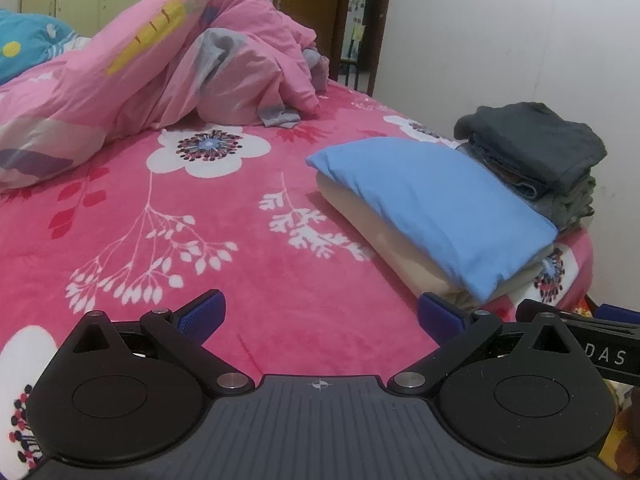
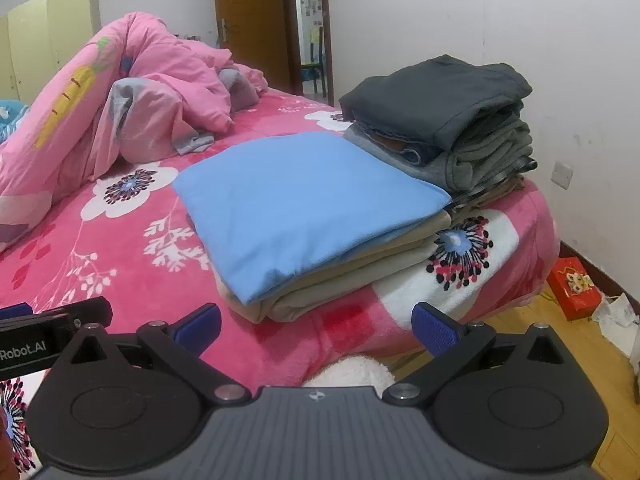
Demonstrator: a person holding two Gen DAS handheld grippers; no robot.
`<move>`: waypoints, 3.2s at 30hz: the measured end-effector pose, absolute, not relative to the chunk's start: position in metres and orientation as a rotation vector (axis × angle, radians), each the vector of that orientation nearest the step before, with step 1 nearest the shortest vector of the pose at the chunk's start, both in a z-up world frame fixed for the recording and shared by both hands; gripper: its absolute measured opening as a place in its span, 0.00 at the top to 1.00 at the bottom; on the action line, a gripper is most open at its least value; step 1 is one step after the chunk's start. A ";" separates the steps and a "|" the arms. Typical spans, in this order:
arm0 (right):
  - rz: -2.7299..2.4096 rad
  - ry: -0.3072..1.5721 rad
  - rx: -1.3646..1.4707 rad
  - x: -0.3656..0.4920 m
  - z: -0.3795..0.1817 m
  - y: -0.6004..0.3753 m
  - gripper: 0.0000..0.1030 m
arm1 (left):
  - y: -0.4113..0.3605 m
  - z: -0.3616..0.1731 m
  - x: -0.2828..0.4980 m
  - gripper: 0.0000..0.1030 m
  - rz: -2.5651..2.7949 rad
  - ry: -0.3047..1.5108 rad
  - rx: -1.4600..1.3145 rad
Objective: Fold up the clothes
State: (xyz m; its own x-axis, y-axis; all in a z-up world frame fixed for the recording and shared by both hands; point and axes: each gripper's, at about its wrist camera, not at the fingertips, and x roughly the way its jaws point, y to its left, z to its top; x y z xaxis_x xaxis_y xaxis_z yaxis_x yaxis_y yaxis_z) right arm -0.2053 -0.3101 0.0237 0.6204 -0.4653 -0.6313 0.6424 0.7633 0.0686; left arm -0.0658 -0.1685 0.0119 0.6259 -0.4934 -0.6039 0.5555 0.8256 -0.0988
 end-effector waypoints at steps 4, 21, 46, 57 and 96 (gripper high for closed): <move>-0.646 0.634 0.295 -0.204 0.024 -0.310 0.00 | -0.168 0.014 -0.067 0.00 -0.604 0.640 0.106; -0.658 0.642 0.271 -0.201 0.027 -0.304 0.00 | -0.168 0.018 -0.070 0.00 -0.582 0.602 0.139; -0.666 0.647 0.257 -0.202 0.025 -0.304 0.00 | -0.168 0.017 -0.071 0.00 -0.579 0.604 0.141; -0.674 0.652 0.261 -0.201 0.024 -0.305 0.00 | -0.168 0.016 -0.070 0.00 -0.582 0.610 0.139; -0.669 0.668 0.247 -0.195 0.021 -0.300 0.00 | -0.161 0.013 -0.064 0.00 -0.577 0.642 0.133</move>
